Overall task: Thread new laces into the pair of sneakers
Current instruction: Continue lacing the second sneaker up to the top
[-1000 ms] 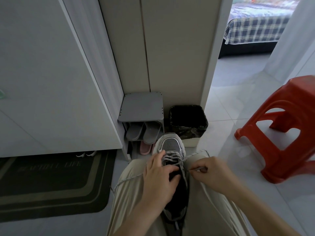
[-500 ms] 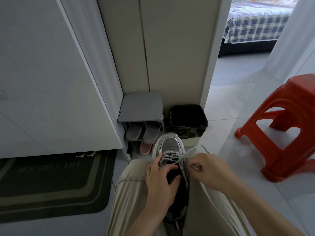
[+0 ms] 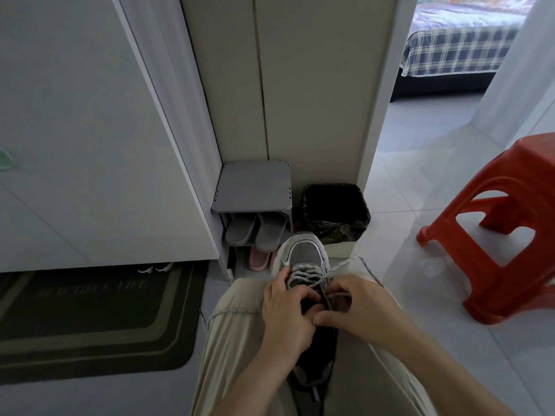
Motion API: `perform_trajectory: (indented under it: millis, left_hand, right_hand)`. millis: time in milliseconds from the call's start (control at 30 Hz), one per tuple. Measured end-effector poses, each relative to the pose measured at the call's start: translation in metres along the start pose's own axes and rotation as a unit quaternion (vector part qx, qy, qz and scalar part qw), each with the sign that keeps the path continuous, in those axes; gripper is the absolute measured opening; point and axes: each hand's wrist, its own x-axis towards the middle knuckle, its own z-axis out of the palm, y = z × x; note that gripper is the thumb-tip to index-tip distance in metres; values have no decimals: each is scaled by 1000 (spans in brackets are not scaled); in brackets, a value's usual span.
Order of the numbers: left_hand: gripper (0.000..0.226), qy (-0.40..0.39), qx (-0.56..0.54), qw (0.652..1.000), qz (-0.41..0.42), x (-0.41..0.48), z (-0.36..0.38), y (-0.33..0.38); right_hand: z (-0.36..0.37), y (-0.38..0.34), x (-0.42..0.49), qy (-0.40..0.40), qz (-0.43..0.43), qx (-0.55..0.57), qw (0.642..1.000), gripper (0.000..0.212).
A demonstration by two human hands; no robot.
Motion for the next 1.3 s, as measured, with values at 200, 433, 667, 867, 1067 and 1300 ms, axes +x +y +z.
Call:
perform_trajectory:
  millis: [200,433,667,867,1067,1300]
  left_hand:
    - [15,57,-12,997,55,-2,0,0]
    - [23,120,-99,987,38,-13,-18,-18]
    - [11,171,-155,968,-97,-17,-61,-58]
    - [6,173,-197,939,-221,-23,-76,-92]
    - [5,122,-84,965,-217,-21,-57,-85]
    - [31,128,53,986,88,-21,-32,-24]
  right_hand:
    - [5,7,-3,51,3,-20,999,54]
    - [3,7,-7,66,23,-45,997,60]
    - [6,4,-11,138,35,-56,988,80]
    - [7,4,-13,126,48,-16,991,92]
    - [5,0,-10,81,54,74,992,94]
    - [13,5,-9,102,38,95,990,92]
